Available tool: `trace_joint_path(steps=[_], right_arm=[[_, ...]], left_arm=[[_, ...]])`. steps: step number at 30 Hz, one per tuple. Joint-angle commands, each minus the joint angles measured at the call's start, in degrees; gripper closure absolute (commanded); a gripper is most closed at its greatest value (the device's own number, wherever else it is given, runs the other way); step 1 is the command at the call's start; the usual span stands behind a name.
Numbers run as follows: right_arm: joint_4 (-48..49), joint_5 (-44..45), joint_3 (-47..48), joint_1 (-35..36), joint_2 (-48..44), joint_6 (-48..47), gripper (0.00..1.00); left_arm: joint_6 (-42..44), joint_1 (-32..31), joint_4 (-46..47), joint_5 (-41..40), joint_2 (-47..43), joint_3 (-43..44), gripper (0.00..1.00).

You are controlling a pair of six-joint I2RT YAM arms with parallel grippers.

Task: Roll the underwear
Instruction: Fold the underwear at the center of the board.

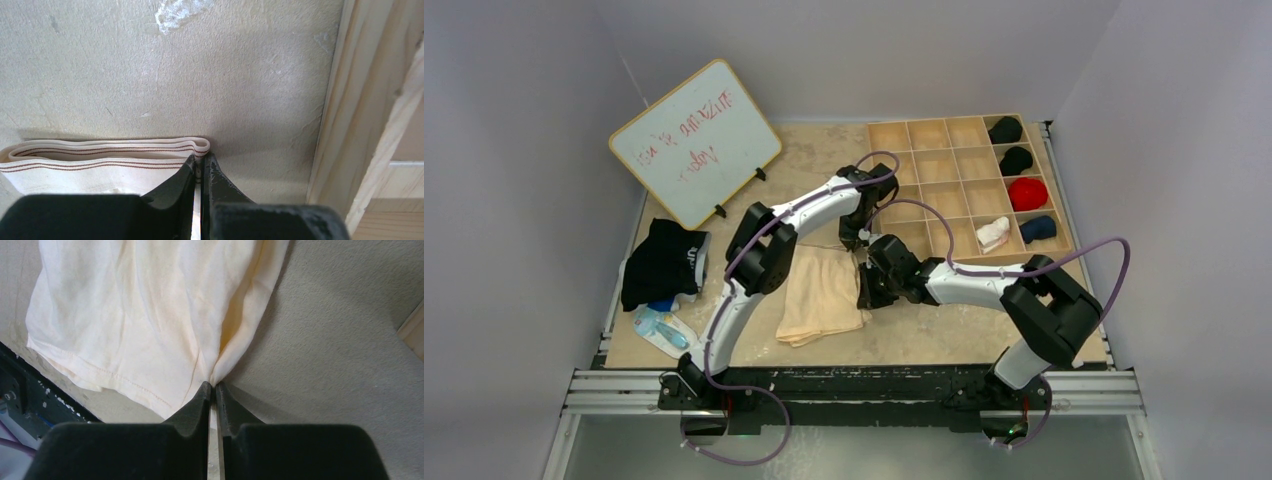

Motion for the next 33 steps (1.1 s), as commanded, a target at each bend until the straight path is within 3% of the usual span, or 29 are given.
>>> trace_joint_path(steps=[1,8,19,27,33], right_arm=[[-3.9,2.7,1.2,0.3,-1.3,-1.5,0.92],[-6.4,4.0,3.0,0.6,-3.8,-1.9,1.0],[-13.4,7.9,8.4,1.6,-6.1,-2.8,1.0],[-20.9,16.6,16.0,7.8,-2.5,-4.8,1.0],[-25.2,21.0,21.9,12.1,1.4,-5.4,1.0]], left_arm=[[-1.9,0.4,3.1,1.1,2.3,-5.1,1.0],[-5.7,2.8,16.4,6.0,-9.2,-16.6,1.0],[-9.7,10.5,36.9,17.0,-26.8,-36.3,1.0],[-12.8,14.8,48.0,21.6,-34.6,-46.0,1.0],[-15.6,18.5,59.3,25.8,-40.5,-58.0,1.0]])
